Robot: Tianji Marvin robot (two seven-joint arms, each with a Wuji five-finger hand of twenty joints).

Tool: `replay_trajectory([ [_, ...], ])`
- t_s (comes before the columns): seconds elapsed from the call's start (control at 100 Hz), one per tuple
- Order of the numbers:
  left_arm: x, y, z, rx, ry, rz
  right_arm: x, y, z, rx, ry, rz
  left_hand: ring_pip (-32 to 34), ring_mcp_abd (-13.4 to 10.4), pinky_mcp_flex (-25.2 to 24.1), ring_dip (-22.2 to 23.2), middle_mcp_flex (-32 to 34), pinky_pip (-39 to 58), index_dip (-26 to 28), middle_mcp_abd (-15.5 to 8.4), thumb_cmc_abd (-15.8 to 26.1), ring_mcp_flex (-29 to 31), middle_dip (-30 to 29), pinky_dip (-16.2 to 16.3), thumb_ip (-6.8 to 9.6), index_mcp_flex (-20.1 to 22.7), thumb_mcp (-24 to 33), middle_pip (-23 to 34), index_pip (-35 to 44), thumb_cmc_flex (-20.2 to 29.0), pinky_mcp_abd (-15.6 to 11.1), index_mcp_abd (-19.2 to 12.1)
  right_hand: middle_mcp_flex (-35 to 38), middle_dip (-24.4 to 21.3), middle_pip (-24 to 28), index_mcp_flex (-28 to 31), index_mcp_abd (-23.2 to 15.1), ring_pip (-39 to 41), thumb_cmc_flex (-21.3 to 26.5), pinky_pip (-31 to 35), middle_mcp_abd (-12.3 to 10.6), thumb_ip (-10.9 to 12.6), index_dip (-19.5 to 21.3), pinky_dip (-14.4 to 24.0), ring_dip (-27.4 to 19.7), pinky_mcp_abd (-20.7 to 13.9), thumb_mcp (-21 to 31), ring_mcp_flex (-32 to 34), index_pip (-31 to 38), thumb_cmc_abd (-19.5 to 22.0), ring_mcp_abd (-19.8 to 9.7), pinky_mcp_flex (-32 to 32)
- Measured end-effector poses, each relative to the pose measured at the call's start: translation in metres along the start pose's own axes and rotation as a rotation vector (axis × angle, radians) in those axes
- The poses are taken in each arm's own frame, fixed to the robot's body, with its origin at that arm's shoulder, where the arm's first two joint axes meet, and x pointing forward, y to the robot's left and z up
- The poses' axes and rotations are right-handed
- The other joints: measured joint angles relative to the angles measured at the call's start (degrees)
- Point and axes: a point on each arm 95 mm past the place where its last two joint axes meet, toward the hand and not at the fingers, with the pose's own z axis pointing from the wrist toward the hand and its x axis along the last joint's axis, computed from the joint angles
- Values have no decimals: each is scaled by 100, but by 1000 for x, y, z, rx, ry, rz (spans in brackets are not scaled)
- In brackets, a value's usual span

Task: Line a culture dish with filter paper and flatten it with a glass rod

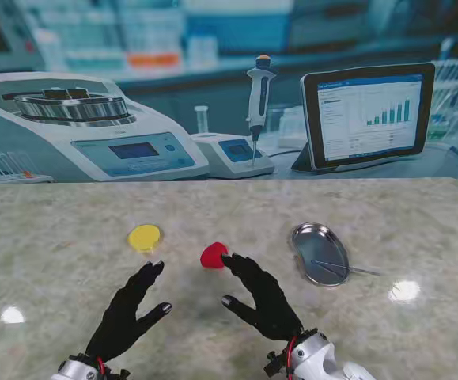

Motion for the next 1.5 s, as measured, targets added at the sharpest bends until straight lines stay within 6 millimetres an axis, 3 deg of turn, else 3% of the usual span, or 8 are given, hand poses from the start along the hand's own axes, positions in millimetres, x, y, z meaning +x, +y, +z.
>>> replay_trajectory([
  [0.71, 0, 0, 2, 3, 9, 14, -1, 4, 0, -21, -6, 0, 0, -4, 1, 0, 0, -1, 129, -1, 0, 0, 82, -65, 0, 0, 0, 0, -1, 0, 0, 0, 0, 44, 141, 0, 0, 0, 167, 49, 0, 0, 302, 202, 124, -1, -6, 0, 62, 0, -13, 13],
  [0.89, 2, 0, 6, -1, 14, 19, -1, 7, 0, -31, -6, -1, 0, -4, 1, 0, 0, -1, 272, -1, 0, 0, 361, -67, 0, 0, 0, 33, 79, 0, 0, 0, 0, 45, 169, 0, 0, 0, 246, 55, 0, 0, 452, 206, 132, -2, -8, 0, 63, 0, -13, 17],
  [1.04, 2, -8, 8, -2, 15, 92, 0, 9, -1, -43, -6, -4, 3, -5, 1, 205, 0, -1, 492, -1, 0, 0, 855, -67, 0, 0, 0, 118, 380, 85, -1, 15, 0, 45, 222, 0, 0, 1, 282, 102, 0, 0, 583, 261, 190, -2, -8, 0, 66, 0, -13, 19],
  [1.29, 2, -17, 18, -3, 1, 118, 2, 15, -3, -69, -11, 0, 7, -5, 1, 353, 0, -1, 862, -1, 0, 0, 1009, -67, 0, 3, 0, 175, 912, 205, -1, 80, 0, 46, 252, 0, 0, 2, 303, 131, 0, 0, 789, 275, 191, -2, -66, 0, 71, 0, -13, 19],
  [1.5, -1, -28, 34, -65, -21, 252, 2, 16, -3, -76, -14, 5, 7, -5, 1, 413, 0, -1, 926, -1, 0, 0, 1009, -67, 0, 3, 0, 175, 994, 207, -5, 80, 0, 46, 291, 0, 0, 2, 304, 149, 0, 0, 891, 278, 191, -2, -66, 0, 71, 0, -13, 19],
])
